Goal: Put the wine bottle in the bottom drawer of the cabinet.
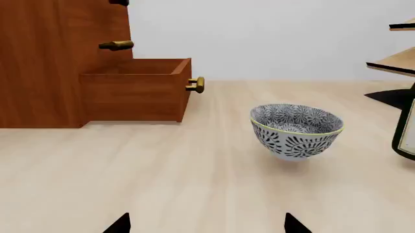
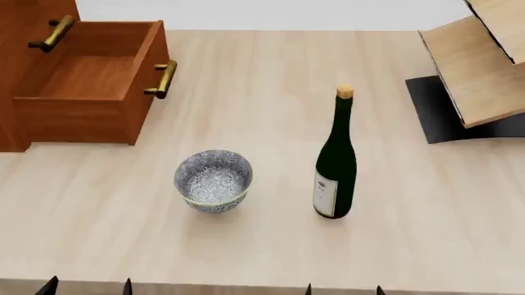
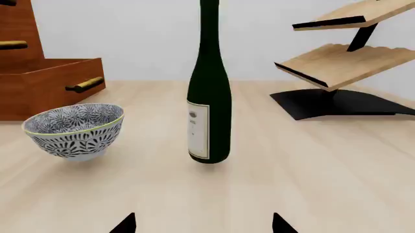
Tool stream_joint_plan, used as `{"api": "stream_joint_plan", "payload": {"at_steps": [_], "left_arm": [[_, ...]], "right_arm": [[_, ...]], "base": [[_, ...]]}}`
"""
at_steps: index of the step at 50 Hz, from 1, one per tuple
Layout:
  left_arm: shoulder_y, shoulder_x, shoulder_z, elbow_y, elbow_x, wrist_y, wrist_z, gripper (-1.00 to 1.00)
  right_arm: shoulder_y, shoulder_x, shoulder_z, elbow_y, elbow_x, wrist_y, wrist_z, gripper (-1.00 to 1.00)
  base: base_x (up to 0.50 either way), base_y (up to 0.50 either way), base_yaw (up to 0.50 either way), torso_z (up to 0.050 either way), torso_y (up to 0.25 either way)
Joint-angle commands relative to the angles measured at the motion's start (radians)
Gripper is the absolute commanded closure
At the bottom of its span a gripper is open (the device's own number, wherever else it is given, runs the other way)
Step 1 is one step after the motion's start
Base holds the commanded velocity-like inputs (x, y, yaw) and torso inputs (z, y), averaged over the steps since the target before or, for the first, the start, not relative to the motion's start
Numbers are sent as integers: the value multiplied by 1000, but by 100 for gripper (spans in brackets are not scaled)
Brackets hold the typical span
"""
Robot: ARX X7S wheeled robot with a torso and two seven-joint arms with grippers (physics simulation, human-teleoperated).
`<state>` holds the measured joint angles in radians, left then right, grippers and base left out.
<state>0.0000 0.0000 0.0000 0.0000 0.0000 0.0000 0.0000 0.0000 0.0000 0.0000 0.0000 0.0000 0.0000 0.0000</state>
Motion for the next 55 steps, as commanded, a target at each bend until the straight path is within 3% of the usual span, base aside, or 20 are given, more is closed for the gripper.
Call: {"api": "stream_joint_plan", "payload": {"at_steps": [1, 24, 55], "left_arm": [[0, -10, 11, 0, -10, 0, -11, -100], [-1, -64, 74, 3, -64, 6, -71, -100], [-9, -102, 126, -2, -86, -14, -116, -100]], "right_arm": [[0, 9, -13, 0, 9, 0, 13, -100], [4, 64, -76, 3, 54, -5, 78, -100], [55, 104, -123, 43, 73, 22, 120, -100]], "base": [[0, 0, 0, 9, 0], [0, 0, 0, 15, 0], [0, 0, 0, 50, 36]]}}
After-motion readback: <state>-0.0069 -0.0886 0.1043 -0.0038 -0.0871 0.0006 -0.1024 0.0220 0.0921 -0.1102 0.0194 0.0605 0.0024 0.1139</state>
